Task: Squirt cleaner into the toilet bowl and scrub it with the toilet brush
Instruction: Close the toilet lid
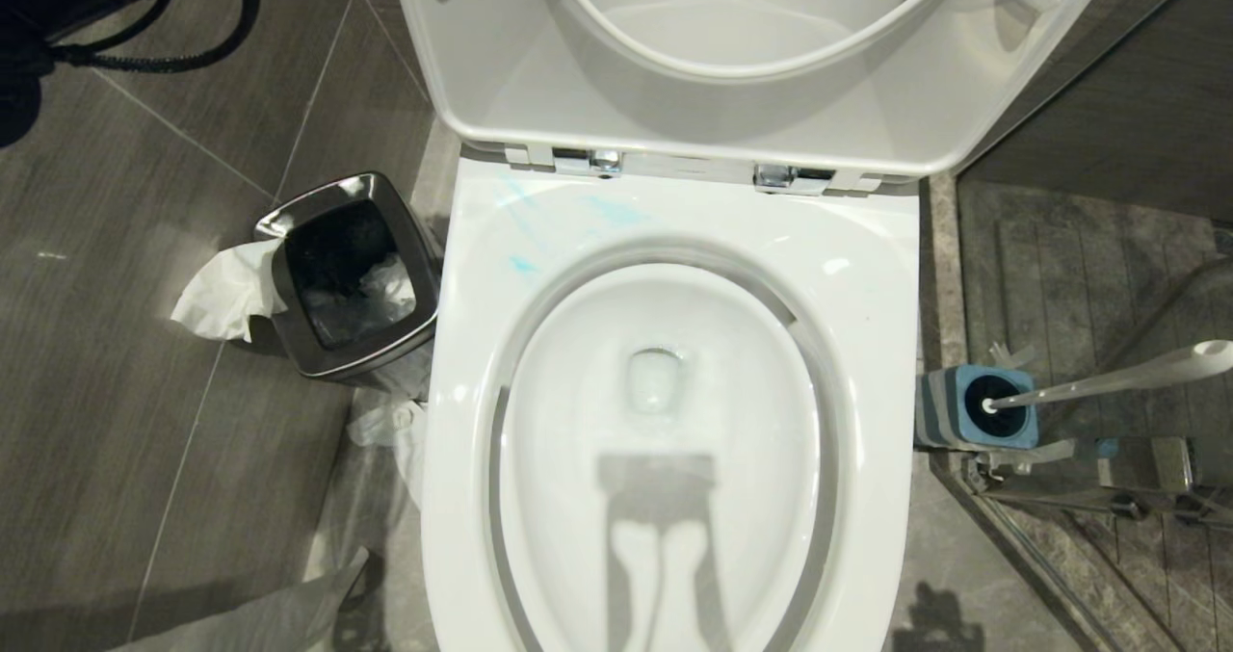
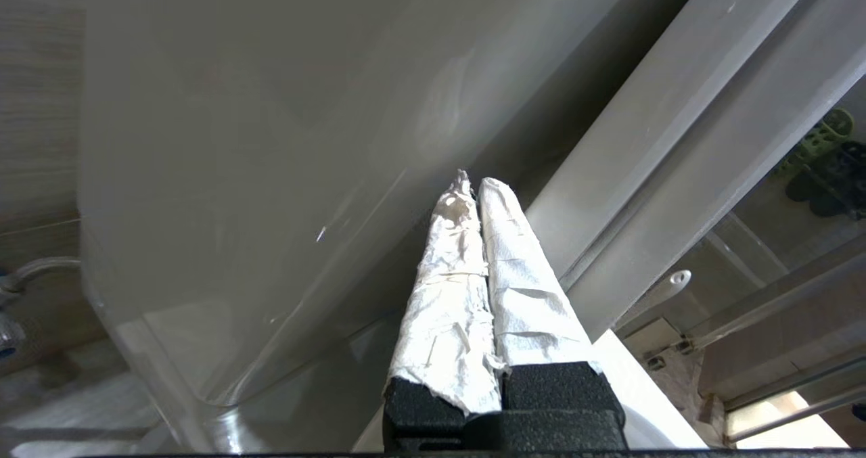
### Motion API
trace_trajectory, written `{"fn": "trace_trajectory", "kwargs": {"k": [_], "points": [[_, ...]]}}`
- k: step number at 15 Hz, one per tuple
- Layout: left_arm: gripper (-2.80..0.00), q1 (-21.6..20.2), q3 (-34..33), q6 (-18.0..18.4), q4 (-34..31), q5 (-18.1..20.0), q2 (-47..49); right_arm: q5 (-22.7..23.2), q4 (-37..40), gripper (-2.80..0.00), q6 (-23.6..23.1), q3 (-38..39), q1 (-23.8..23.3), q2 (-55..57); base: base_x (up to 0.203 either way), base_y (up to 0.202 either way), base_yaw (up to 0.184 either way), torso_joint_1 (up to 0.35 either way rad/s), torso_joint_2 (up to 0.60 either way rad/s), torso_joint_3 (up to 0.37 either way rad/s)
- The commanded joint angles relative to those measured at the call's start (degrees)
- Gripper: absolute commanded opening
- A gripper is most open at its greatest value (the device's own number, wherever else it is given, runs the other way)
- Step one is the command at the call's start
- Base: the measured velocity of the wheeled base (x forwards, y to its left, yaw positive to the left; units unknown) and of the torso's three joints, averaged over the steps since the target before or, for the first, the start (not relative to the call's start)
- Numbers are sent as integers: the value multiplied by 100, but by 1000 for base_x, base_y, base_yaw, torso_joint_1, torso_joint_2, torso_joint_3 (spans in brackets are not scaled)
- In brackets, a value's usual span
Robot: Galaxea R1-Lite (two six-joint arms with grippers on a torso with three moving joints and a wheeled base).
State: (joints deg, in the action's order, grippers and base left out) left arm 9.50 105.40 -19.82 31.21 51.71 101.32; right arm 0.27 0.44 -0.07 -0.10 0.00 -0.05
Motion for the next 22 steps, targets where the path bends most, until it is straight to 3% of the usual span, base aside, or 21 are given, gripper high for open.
{"fn": "trace_trajectory", "kwargs": {"k": [1,6,10,12,16,22], "points": [[-280,88,15,-15,89,-48,109,8,0,-280,-1,1,0,5,0,0,0,0,0,0],[-280,131,-46,-60,106,-16,52,8,0,-280,-1,1,0,5,0,0,0,0,0,0],[-280,123,-154,-344,67,498,-163,7,0,-280,-1,1,0,5,0,0,0,0,0,0],[-280,123,-406,-553,76,663,-371,8,0,-280,-1,1,0,5,0,0,0,0,0,0],[-280,120,-1059,-640,43,930,-781,8,0,-280,-1,1,0,5,0,0,0,0,0,0],[-280,93,-2099,-1420,-430,1570,-1812,8,0,-280,-1,1,0,5,0,0,0,0,0,0]]}}
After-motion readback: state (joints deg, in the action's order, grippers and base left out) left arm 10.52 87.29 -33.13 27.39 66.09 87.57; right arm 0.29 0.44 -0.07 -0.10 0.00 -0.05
